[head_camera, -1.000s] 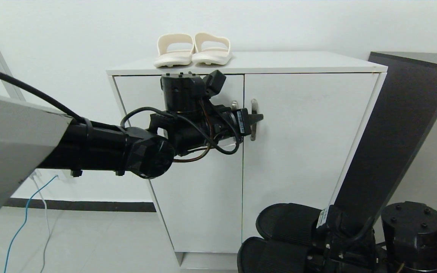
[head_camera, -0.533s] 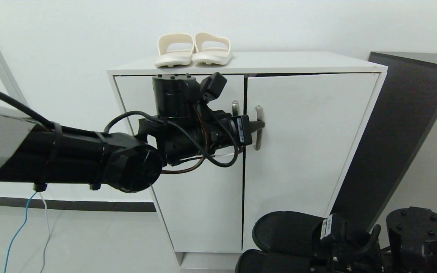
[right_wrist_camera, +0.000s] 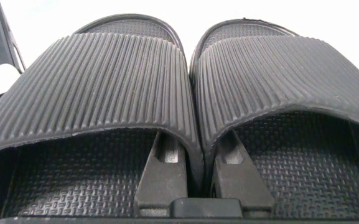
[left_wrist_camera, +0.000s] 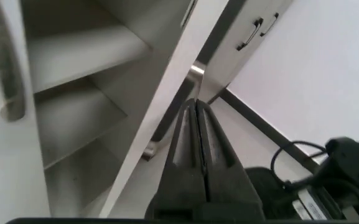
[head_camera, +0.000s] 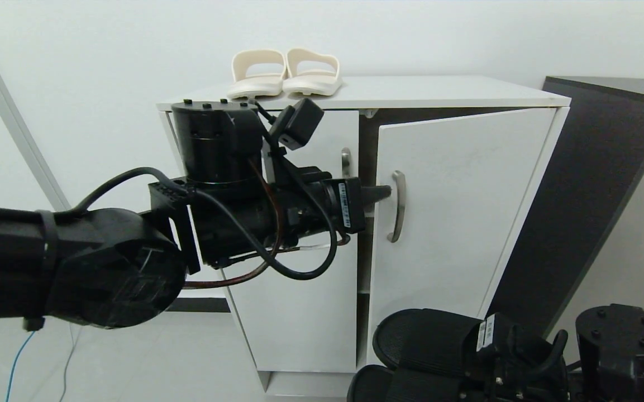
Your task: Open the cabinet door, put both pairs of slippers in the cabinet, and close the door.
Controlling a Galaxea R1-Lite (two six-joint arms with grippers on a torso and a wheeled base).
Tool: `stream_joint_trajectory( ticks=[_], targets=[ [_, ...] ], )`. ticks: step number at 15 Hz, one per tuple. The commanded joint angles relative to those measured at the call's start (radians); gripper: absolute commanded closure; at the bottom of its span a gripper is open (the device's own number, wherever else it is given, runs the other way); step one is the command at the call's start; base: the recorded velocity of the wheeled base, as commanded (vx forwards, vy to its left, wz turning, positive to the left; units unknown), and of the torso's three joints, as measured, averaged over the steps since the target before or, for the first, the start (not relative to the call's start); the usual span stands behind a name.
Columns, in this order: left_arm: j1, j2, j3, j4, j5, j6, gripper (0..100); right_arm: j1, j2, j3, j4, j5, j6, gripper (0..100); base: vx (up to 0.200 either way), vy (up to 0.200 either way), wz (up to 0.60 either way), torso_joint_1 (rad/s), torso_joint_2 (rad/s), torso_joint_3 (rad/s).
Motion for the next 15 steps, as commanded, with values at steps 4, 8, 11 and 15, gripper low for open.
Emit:
stream_joint_trajectory(
  ticks=[4,8,11,15],
  targets=[
    [0.095,-0.008,0.000,-0.003,-0.025,-0.003,100,0.001,-0.003,-0.002,0.000,0.000,-0.005,100,0.000,0.000,0.00,0.000,0.00,0.000],
    [0.107,0.080,-0.099,-0.003,-0.085,-0.004,100,0.010,-0.003,0.000,0.001,-0.002,-0.005,100,0.000,0.000,0.00,0.000,0.00,0.000],
    [0.105,0.146,-0.171,-0.003,-0.085,-0.006,100,0.024,-0.003,0.000,0.001,-0.005,-0.005,100,0.000,0.000,0.00,0.000,0.00,0.000],
    [0.101,0.158,-0.175,-0.003,-0.079,-0.006,100,0.027,-0.003,0.000,0.001,-0.005,-0.005,100,0.000,0.000,0.00,0.000,0.00,0.000]
  ],
)
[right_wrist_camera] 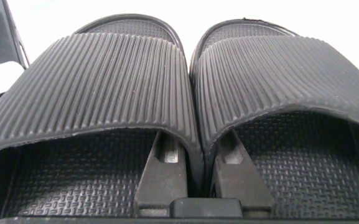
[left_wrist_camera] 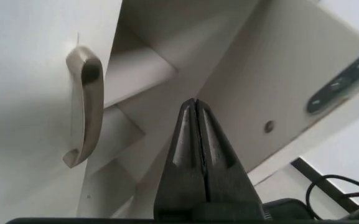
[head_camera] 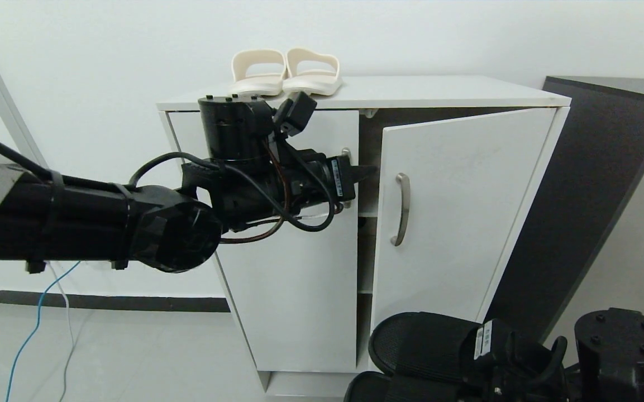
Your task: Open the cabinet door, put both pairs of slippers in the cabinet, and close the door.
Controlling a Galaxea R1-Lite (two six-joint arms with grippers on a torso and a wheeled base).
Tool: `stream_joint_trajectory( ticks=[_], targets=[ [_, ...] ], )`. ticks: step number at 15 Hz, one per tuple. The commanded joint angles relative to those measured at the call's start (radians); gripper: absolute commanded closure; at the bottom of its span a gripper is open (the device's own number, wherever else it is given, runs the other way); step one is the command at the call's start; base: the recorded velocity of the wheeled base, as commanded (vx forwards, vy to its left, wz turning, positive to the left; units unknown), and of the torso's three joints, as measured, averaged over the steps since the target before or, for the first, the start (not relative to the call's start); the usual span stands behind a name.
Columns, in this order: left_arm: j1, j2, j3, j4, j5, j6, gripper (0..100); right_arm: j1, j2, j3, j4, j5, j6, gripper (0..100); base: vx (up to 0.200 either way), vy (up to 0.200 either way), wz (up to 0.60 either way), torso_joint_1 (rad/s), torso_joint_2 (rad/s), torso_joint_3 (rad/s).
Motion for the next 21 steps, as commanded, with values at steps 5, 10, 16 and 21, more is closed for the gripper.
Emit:
stream_joint_trajectory(
  ticks=[5,10,16,21],
  targets=[
    [-0.087,-0.042,0.143,-0.108,0.001,0.000,100,0.002,0.001,0.001,0.002,0.001,-0.001,100,-0.200,0.000,0.00,0.006,0.01,0.000],
    [-0.141,-0.052,0.180,-0.154,0.006,0.001,100,0.005,0.001,0.001,0.002,0.001,-0.001,100,-0.200,0.000,0.00,0.001,0.00,0.005],
    [-0.093,-0.187,0.358,-0.206,0.135,0.063,100,-0.062,0.008,-0.016,-0.001,0.001,0.005,100,0.000,0.000,0.00,0.000,0.00,0.000],
    [-0.058,-0.589,0.699,-0.206,0.173,0.146,100,-0.076,0.014,-0.017,-0.002,0.002,0.007,100,0.000,0.000,0.00,0.000,0.00,0.000]
  ],
)
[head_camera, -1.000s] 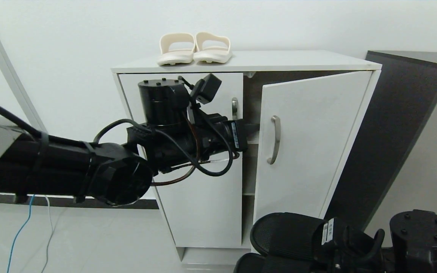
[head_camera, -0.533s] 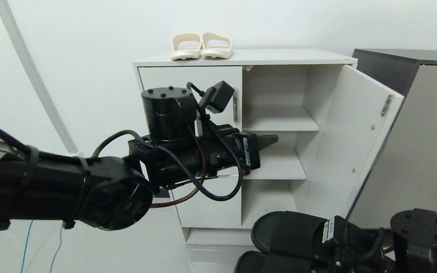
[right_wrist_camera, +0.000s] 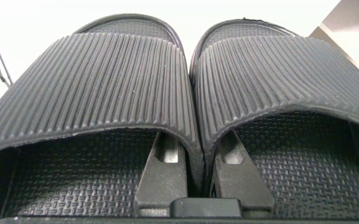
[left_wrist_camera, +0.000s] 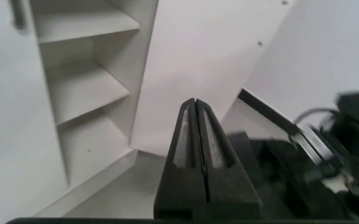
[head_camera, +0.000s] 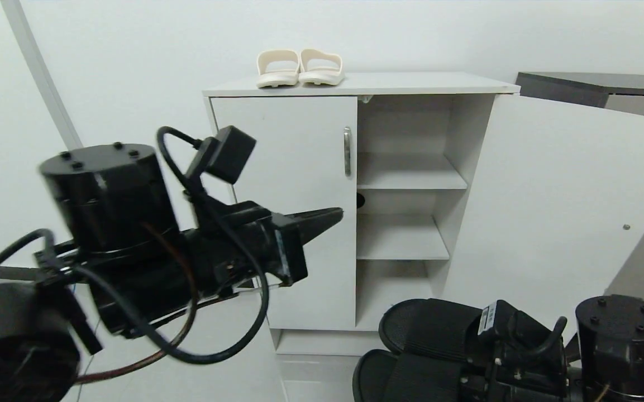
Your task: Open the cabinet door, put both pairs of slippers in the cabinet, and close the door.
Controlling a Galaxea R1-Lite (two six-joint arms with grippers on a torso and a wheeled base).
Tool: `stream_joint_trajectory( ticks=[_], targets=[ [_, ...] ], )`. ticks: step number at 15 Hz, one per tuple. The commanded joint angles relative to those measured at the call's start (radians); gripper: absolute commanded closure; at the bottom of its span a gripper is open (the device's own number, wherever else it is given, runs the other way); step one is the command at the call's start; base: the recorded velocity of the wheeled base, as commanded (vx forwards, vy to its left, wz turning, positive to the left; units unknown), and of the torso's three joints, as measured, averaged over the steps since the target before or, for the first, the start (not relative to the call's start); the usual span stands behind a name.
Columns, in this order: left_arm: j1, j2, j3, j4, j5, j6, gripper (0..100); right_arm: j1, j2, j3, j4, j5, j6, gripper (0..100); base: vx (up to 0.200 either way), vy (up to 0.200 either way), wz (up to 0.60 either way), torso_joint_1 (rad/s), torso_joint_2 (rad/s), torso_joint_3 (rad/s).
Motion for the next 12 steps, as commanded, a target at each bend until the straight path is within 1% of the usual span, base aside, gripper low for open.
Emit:
stream_joint_trajectory(
  ticks=[1,2,3,4,5,6,7,8,9,10,12],
  targets=[
    [0.032,-0.328,0.212,0.037,0.049,0.041,100,-0.001,0.005,0.000,-0.001,-0.001,-0.002,100,0.000,0.000,0.00,0.000,0.00,0.000],
    [0.049,-0.428,0.266,0.090,0.085,0.062,100,-0.001,0.007,0.000,-0.001,0.001,-0.001,100,0.000,0.000,0.00,0.000,0.00,0.000],
    [0.056,-0.486,0.292,0.129,0.104,0.079,100,-0.001,0.007,0.000,-0.001,0.001,-0.001,100,0.000,0.000,0.00,0.000,0.00,0.000],
    [0.092,-0.664,0.343,0.265,0.161,0.134,100,-0.002,0.008,0.000,-0.001,0.001,0.001,100,0.000,0.000,0.00,0.000,0.00,0.000],
    [0.144,-0.747,0.359,0.357,0.178,0.161,100,-0.002,0.008,0.000,-0.001,0.001,0.001,100,0.000,0.000,0.00,0.000,0.00,0.000],
    [0.242,-0.860,0.378,0.525,0.184,0.196,100,-0.007,0.008,0.000,-0.001,0.001,0.001,100,0.000,0.000,0.00,0.000,0.00,0.000],
    [0.280,-0.908,0.382,0.589,0.190,0.200,100,-0.009,0.007,0.000,-0.001,0.001,0.001,100,0.000,0.000,0.00,0.000,0.00,0.000],
    [0.355,-1.054,0.387,0.729,0.198,0.200,100,-0.009,0.008,0.000,-0.001,0.001,-0.001,100,0.000,0.000,0.00,0.000,0.00,0.000],
    [0.380,-1.109,0.395,0.781,0.203,0.197,100,-0.009,0.008,0.000,-0.001,0.001,-0.001,100,0.000,0.000,0.00,0.000,0.00,0.000],
    [0.449,-1.210,0.448,0.859,0.224,0.196,100,-0.009,0.008,0.001,-0.001,0.001,-0.001,100,0.000,0.000,0.00,0.000,0.00,0.000],
    [0.578,-1.348,0.567,0.867,0.235,0.196,100,-0.009,0.008,0.001,-0.001,0.001,-0.002,100,0.000,0.000,0.00,0.000,0.00,0.000]
  ],
)
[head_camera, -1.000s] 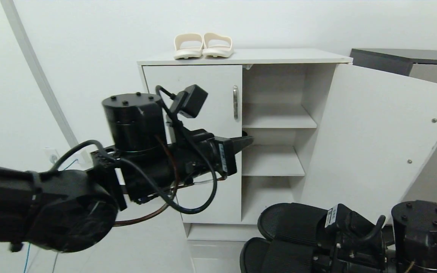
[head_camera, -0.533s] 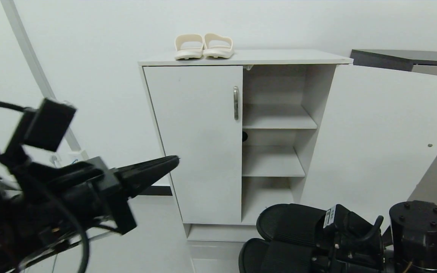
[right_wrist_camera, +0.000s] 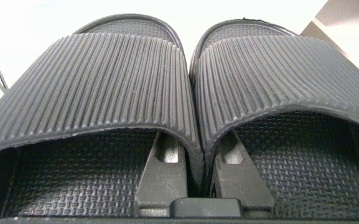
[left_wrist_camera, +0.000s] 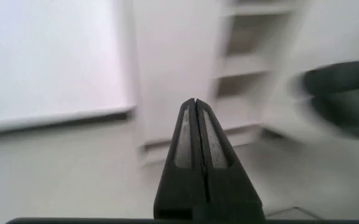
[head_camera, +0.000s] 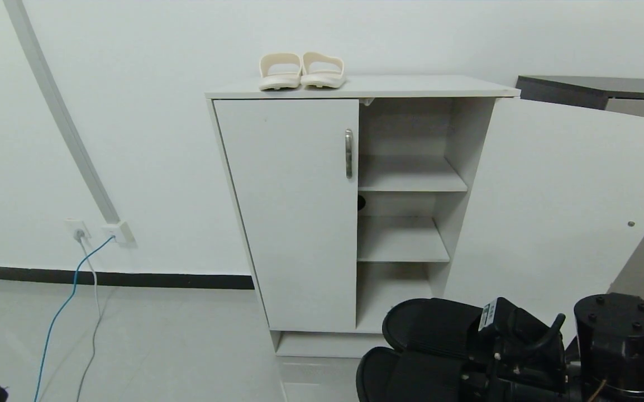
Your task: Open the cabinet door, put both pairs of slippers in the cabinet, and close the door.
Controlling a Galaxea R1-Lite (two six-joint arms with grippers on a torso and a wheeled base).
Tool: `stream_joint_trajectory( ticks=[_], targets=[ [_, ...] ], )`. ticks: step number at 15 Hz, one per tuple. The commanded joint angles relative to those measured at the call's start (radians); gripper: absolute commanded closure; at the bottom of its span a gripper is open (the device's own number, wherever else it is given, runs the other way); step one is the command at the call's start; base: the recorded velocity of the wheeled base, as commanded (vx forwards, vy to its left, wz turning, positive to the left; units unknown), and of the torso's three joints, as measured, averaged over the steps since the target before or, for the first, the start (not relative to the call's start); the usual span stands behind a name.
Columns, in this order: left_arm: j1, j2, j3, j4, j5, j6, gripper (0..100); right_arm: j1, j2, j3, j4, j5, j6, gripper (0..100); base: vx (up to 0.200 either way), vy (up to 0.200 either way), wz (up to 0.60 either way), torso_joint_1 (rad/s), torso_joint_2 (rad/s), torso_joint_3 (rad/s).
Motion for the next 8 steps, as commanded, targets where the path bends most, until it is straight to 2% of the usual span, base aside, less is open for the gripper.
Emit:
stream_joint_trajectory(
  ticks=[1,2,3,5,6,7,8],
  targets=[
    [0.202,-0.316,0.170,0.065,0.018,0.009,100,0.001,0.002,0.000,0.001,0.001,-0.001,100,0.000,0.000,0.00,0.000,0.00,0.000],
    [0.222,-0.375,0.202,0.065,0.015,0.015,100,0.001,0.001,0.000,0.001,0.001,-0.001,100,0.000,0.000,0.00,0.000,0.00,0.000],
    [0.218,-0.401,0.224,0.056,0.019,0.017,100,0.001,0.001,0.000,0.001,0.001,-0.003,100,0.000,0.000,0.00,0.000,0.00,0.000],
    [0.218,-0.401,0.264,-0.024,0.101,-0.011,100,0.004,0.001,0.000,0.001,0.001,-0.003,100,0.000,0.000,0.00,0.000,0.00,0.000],
    [0.218,-0.401,0.273,-0.030,0.104,-0.001,100,0.006,0.001,0.000,0.003,0.001,-0.003,100,0.000,0.000,0.00,0.000,0.00,0.000],
    [0.218,-0.401,0.273,0.001,0.076,0.031,100,0.006,0.002,0.000,0.003,0.001,-0.003,100,0.000,0.000,0.00,0.000,0.00,0.000],
    [0.216,-0.401,0.274,-0.010,0.021,0.042,100,0.006,0.002,0.000,0.001,0.001,-0.003,100,0.000,0.000,0.00,0.000,0.00,0.000]
  ],
)
